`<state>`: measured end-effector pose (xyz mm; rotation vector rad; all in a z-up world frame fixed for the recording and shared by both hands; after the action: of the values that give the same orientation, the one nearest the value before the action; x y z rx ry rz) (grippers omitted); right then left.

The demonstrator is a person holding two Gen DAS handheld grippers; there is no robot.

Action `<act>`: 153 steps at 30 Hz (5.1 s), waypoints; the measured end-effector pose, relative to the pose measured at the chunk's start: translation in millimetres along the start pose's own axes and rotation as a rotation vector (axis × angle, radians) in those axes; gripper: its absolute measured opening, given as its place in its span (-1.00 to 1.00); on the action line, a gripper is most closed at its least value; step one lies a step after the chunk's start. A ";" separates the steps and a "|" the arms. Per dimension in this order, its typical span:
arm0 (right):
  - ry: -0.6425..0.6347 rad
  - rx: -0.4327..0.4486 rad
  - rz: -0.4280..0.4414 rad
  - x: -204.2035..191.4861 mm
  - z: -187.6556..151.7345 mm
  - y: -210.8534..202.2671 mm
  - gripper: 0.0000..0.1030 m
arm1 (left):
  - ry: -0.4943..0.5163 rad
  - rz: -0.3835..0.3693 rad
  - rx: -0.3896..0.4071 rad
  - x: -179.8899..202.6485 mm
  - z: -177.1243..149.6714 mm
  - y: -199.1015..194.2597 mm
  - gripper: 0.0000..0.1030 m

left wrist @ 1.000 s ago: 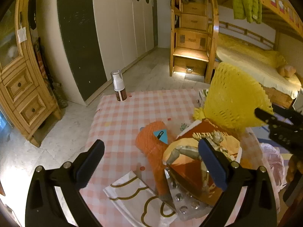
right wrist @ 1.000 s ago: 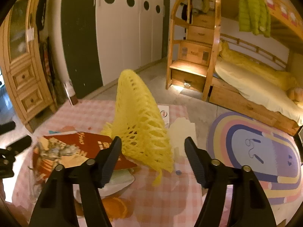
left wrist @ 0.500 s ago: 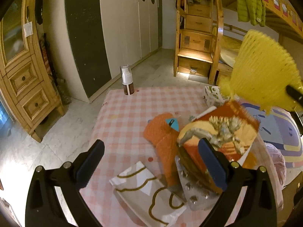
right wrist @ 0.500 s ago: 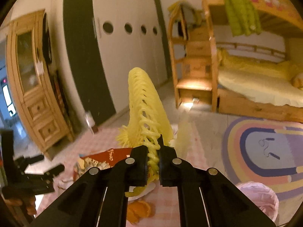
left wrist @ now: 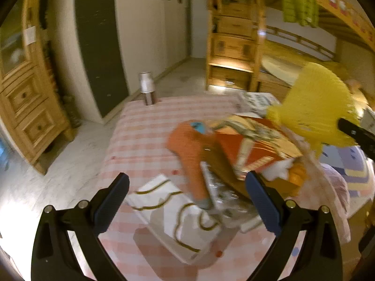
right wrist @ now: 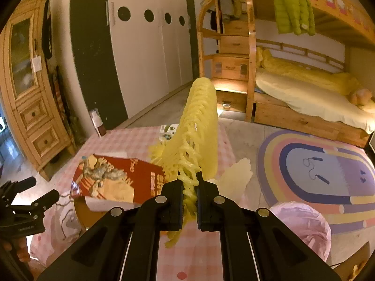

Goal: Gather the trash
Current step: 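Lift the yellow mesh net with the right gripper while the left gripper grasps the red box, then drop the mesh net and red box into the pink-lined bin, opening both grippers, then move the right gripper back to the table and grasp the white foam block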

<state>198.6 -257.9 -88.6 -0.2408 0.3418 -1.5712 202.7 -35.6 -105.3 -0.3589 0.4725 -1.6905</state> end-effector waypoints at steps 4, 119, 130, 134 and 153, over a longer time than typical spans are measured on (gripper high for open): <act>-0.036 -0.009 -0.004 -1.0 -6.4 1.1 -0.84 | 0.021 -0.084 0.014 15.5 1.0 0.0 0.63; 0.335 -0.146 -0.579 226.3 -105.5 -76.2 0.05 | 0.064 -0.732 -0.046 314.7 -10.6 31.2 -0.18; 0.258 0.041 -0.419 156.4 -52.8 -77.6 0.05 | 0.083 -0.564 0.104 227.3 26.1 -14.4 -0.08; 0.206 0.055 -0.267 104.5 -35.4 -63.9 0.05 | 0.077 -0.441 0.141 169.2 30.8 -22.7 0.00; 0.031 -0.064 0.268 -76.0 -23.0 4.9 0.69 | -0.071 0.027 0.002 -57.8 -2.5 18.1 0.41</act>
<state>197.3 -180.5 -107.3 -0.2112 0.4311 -1.3027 226.8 19.2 -115.0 -0.4082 0.4218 -1.6459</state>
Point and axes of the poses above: each gripper's, at about its wrist camera, not at the fingertips, and y roughly the way its jaws point, x to its right, z to its top, the point moved 6 cm from there along y, roughly the way its jaws point, and after that the axes turned 13 degrees about x, right-handed, at the moved point
